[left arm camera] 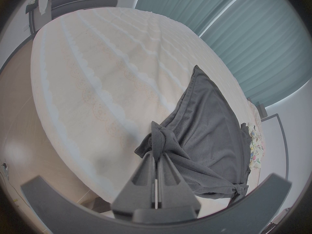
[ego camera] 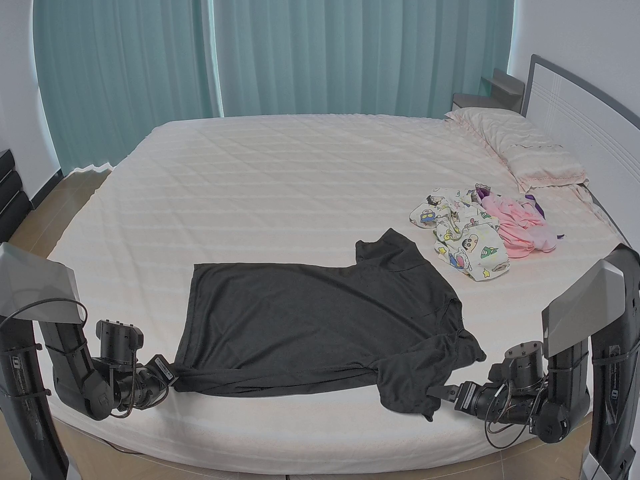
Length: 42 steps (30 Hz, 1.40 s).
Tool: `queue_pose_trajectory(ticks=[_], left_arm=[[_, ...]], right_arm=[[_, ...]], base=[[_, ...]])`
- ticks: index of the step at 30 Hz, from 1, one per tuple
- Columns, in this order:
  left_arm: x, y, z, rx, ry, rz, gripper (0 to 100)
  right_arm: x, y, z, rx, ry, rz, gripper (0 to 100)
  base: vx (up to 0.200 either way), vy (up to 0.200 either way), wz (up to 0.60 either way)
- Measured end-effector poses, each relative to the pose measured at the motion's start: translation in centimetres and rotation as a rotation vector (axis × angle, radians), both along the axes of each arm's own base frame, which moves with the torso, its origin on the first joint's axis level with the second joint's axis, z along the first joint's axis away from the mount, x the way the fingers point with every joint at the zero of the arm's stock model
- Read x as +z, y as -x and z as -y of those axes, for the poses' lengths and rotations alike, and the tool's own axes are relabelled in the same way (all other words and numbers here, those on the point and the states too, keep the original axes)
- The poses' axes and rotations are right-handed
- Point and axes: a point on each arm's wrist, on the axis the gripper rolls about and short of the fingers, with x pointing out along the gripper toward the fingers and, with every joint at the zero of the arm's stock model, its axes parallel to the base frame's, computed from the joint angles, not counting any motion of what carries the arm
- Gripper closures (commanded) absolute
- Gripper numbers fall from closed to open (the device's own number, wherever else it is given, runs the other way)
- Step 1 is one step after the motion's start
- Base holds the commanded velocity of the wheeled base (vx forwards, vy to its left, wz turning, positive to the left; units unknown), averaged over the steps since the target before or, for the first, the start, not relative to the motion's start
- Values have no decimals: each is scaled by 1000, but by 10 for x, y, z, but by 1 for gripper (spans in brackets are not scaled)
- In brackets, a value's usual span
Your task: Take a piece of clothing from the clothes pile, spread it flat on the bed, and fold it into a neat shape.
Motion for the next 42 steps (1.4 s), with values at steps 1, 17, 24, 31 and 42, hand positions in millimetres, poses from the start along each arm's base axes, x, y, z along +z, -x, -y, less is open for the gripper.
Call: queue_pose_trajectory(ticks=[1, 17, 24, 31, 42], left_arm=[[0, 0, 0, 0, 0, 0, 100], [0, 0, 0, -1, 0, -1, 100], [-1, 1, 0, -3, 1, -5, 100], [1, 6, 0, -11, -2, -12, 100], [10, 31, -2, -134, -115, -40, 100]], right_arm=[[-1, 2, -3, 10, 5, -8, 0], [-6, -3, -34, 32, -18, 26, 100], [-5, 10, -26, 29, 9, -20, 100], [6, 25, -12, 43, 24, -45, 100], [11, 43, 4, 84, 146, -197, 100]], base=[[0, 0, 0], [0, 0, 0], [0, 0, 0], [0, 0, 0], [0, 0, 0]])
